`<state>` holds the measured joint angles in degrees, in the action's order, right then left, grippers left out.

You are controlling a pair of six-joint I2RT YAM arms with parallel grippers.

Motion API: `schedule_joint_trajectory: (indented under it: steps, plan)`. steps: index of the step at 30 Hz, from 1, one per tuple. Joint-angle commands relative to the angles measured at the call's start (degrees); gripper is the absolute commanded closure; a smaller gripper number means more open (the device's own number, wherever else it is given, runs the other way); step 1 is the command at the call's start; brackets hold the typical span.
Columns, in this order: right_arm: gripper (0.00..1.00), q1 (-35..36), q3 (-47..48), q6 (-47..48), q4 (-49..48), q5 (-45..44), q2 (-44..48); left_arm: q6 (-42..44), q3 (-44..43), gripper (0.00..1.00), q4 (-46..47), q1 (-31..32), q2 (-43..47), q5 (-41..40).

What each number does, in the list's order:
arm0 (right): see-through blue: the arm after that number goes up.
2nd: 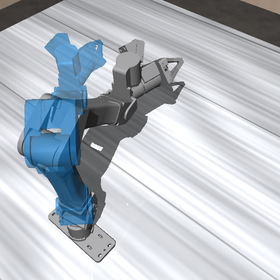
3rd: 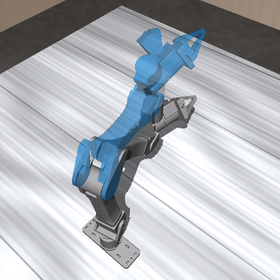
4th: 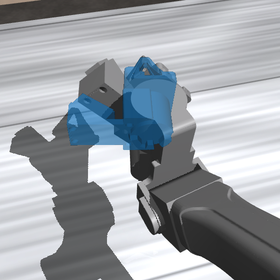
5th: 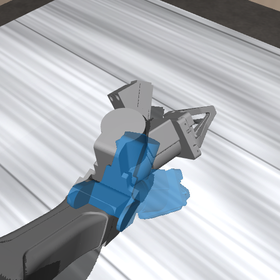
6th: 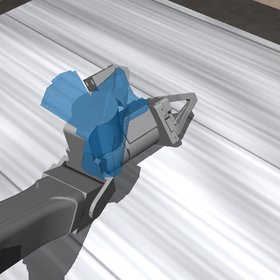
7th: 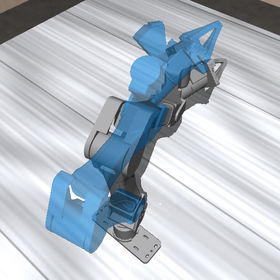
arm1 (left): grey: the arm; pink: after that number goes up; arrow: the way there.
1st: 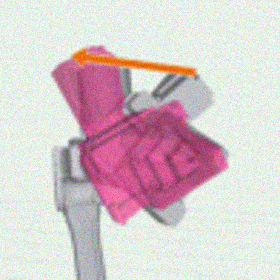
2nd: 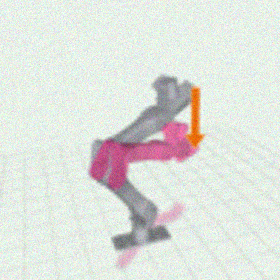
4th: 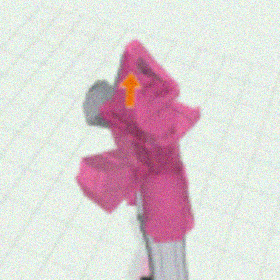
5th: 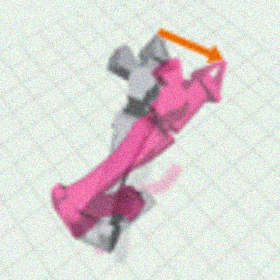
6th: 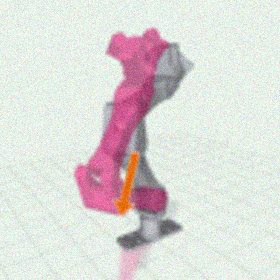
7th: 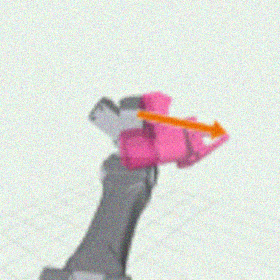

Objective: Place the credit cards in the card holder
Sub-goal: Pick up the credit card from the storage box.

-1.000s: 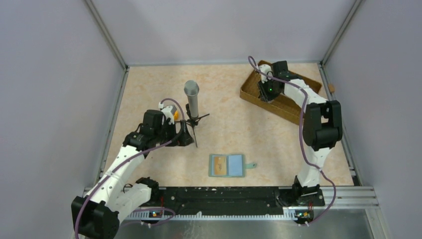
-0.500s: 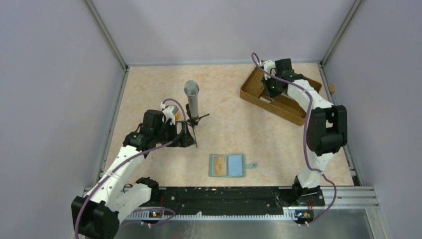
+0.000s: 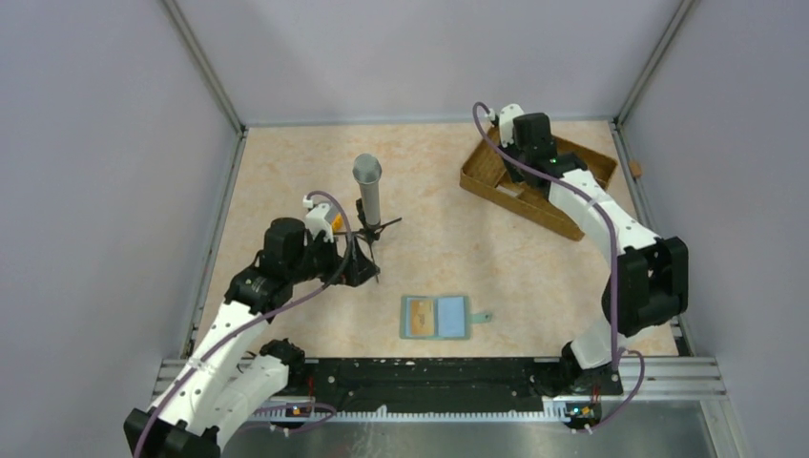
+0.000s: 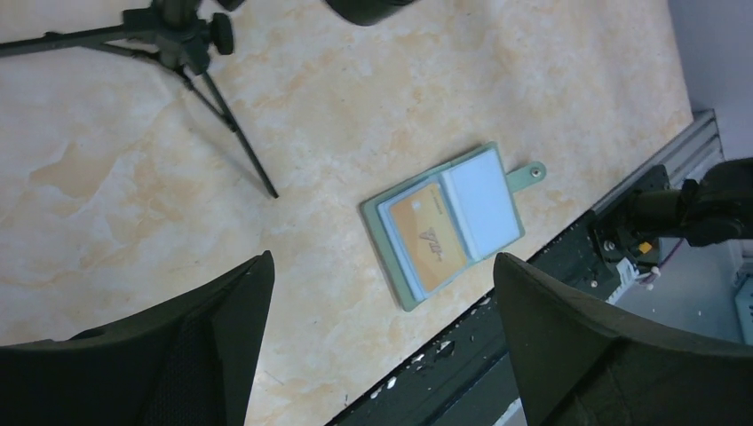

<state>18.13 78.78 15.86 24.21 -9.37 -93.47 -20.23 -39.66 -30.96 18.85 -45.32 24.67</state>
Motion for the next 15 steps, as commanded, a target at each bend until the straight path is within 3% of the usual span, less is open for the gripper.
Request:
schedule_joint_trajectory:
  steps: [1, 5, 11, 15]
  plan:
    - [1.00, 4.05, 2.74, -5.78, 5.06, -7.98, 7.54, -3.91, 1.88, 0.05, 6.48, 5.79, 4.19, -1.17]
    - [1.00, 6.35, 0.74, -16.77, 11.20, -0.15, 14.41, -7.27, 3.95, 0.05, 11.19, 15.46, 6.65, -5.16]
    - [1.00, 7.86, -11.26, -27.66, 12.09, 27.59, 26.52, -11.63, 8.77, 0.06, 22.92, 27.20, 6.93, -5.57]
    - [1.00, 12.22, -18.95, -31.04, 12.17, 39.28, 29.71, -13.20, 10.54, 0.05, 28.59, 30.95, 5.59, -2.54]
